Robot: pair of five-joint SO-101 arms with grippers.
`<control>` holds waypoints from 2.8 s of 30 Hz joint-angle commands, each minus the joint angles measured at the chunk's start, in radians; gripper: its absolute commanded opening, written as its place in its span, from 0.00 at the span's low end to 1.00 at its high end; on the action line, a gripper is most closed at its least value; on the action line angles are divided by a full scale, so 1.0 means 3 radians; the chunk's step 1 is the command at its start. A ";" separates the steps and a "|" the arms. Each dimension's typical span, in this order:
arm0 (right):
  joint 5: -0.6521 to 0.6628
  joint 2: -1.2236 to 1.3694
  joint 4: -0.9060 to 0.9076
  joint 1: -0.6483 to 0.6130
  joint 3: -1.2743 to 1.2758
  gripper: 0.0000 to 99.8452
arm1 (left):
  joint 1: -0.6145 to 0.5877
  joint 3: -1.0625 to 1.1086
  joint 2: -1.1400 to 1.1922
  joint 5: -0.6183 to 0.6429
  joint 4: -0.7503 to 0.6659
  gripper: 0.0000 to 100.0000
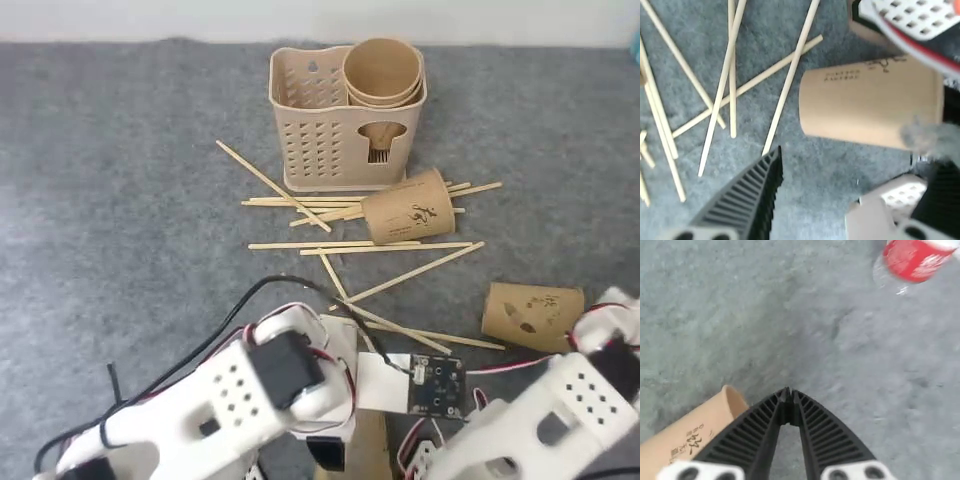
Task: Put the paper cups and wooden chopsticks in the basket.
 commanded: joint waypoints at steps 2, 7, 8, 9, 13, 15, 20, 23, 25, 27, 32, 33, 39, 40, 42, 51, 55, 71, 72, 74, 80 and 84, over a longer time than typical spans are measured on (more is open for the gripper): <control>0.0077 0.0023 -0.0396 -0.0176 0.0435 0.02 | -0.0138 -0.0079 -0.0752 0.0261 0.0143 0.42; 0.0343 0.0013 -0.0545 -0.0371 0.0783 0.02 | 0.0056 -0.0141 -0.0926 0.0716 0.0005 0.42; 0.0394 0.0013 -0.0560 -0.0448 0.0859 0.02 | 0.0056 -0.0176 -0.0951 0.0844 -0.0061 0.42; 0.0460 0.0013 -0.0565 -0.0524 0.0936 0.02 | 0.0056 -0.0207 -0.0982 0.0967 -0.0133 0.42; 0.0670 0.0013 -0.0688 -0.0734 0.1156 0.02 | 0.0056 -0.0258 -0.1197 0.1442 -0.0511 0.42; 0.0823 0.0013 -0.0698 -0.0862 0.1238 0.02 | 0.0061 -0.0248 -0.1299 0.1632 -0.0716 0.42; 0.0962 0.0008 -0.0703 -0.1005 0.1294 0.02 | 0.0066 -0.0248 -0.1458 0.1949 -0.0967 0.42; 0.0967 0.0008 -0.0662 -0.1199 0.1222 0.02 | 0.0066 -0.0141 -0.1478 0.2097 -0.1079 0.42; 0.0941 0.0008 -0.0580 -0.1419 0.1100 0.02 | 0.0066 0.0090 -0.1483 0.2112 -0.1279 0.42; 0.0885 0.0008 -0.0463 -0.1685 0.0951 0.02 | 0.0072 0.0391 -0.1488 0.2123 -0.1555 0.42; 0.0793 0.0013 -0.0309 -0.2289 0.0808 0.02 | 0.0072 0.0652 -0.1488 0.2123 -0.1800 0.42; 0.0798 0.0013 -0.0315 -0.2360 0.0808 0.02 | 0.0072 0.0647 -0.1488 0.2123 -0.1816 0.42; 0.0783 0.0013 -0.0417 -0.2739 0.0762 0.02 | 0.0143 0.0534 -0.1493 0.2117 -0.1877 0.42; 0.0777 0.0013 -0.0417 -0.2759 0.0757 0.02 | 0.0179 0.0519 -0.1493 0.2117 -0.1877 0.42; 0.0772 0.0013 -0.0412 -0.2718 0.0757 0.02 | 0.0210 0.0494 -0.1493 0.2112 -0.1857 0.42; 0.0506 0.0008 -0.0238 -0.1997 0.0435 0.02 | 0.0123 0.0575 -0.1493 0.1780 -0.1314 0.42; 0.0506 0.0008 0.0064 -0.1741 0.0220 0.02 | 0.0123 0.0575 -0.1493 0.1662 -0.0915 0.42; 0.0670 0.0008 0.0427 -0.0908 -0.0041 0.02 | -0.0153 0.1373 -0.1463 0.1417 -0.1089 0.42; 0.0685 0.0008 0.0422 -0.0872 -0.0041 0.02 | -0.0153 0.1373 -0.1463 0.1381 -0.1048 0.42; 0.0685 0.0008 0.0350 -0.0795 -0.0041 0.02 | -0.0159 0.1373 -0.1463 0.1330 -0.0997 0.42; 0.0701 0.0008 0.0059 -0.0488 -0.0046 0.02 | -0.0005 0.1731 -0.1458 0.1330 -0.1284 0.42; 0.0711 0.0008 0.0013 -0.0361 -0.0046 0.02 | 0.0199 0.2156 -0.1458 0.1335 -0.1652 0.42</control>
